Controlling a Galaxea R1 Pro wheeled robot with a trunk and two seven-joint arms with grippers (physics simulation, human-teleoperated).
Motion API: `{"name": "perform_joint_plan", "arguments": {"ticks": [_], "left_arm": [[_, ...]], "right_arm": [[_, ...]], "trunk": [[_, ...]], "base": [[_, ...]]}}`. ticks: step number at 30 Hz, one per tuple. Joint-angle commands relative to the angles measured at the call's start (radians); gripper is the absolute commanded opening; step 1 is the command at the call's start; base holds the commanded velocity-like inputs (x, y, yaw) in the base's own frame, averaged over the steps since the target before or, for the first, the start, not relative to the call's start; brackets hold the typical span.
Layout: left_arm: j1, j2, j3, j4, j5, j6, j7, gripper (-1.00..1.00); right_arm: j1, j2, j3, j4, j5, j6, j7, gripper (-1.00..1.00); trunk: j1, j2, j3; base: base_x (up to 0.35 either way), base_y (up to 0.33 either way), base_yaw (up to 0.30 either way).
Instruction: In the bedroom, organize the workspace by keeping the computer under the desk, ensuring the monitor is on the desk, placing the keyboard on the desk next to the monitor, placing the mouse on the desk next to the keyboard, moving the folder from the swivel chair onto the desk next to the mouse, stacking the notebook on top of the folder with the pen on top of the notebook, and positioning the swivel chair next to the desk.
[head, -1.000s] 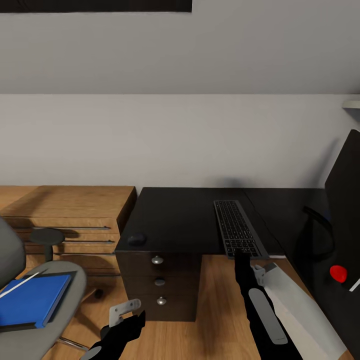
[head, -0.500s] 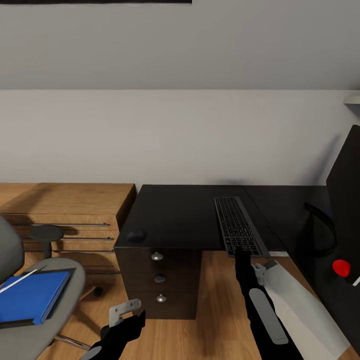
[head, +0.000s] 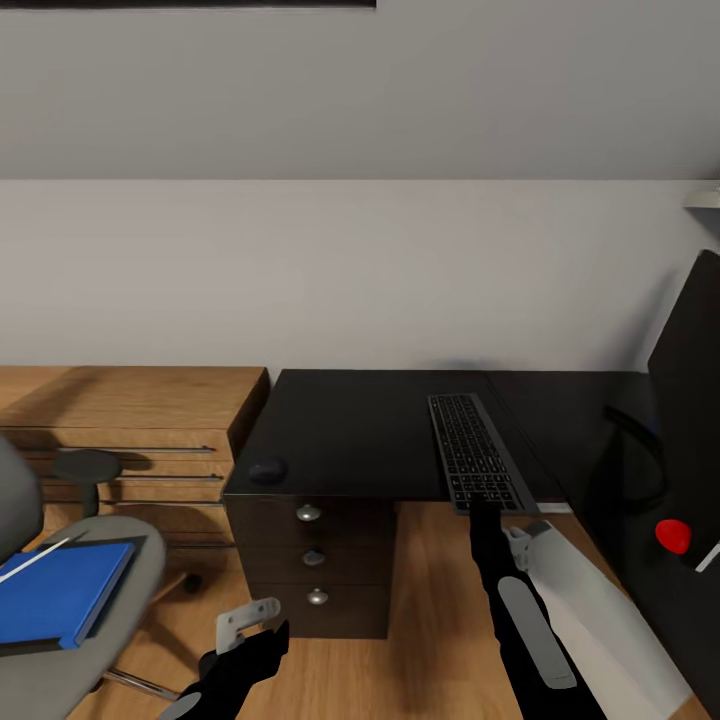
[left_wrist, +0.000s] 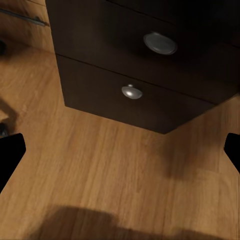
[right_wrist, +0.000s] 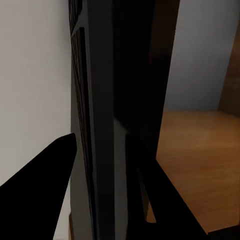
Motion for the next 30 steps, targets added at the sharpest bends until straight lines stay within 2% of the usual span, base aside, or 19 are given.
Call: {"name": "perform_joint_plan", "arguments": {"ticks": [1,30], "left_arm": [[0.000,0.000,-0.001,-0.002,0.011,0.002,0.009,1.00],[0.000,0.000,0.001,-0.002,0.011,0.002,0.009,1.00]], "right_arm": [[0.000,0.000,-0.002,0.000,-0.013,-0.006,-0.051,-1.00],[0.000,0.000,-0.002,0.000,-0.011,-0.001,-0.053,-1.00]], "trunk": [[0.000,0.000,-0.001],[0.000,0.000,-0.001]], "base": [[0.000,-0.198,0.000],[0.000,-0.012,0.000]]}}
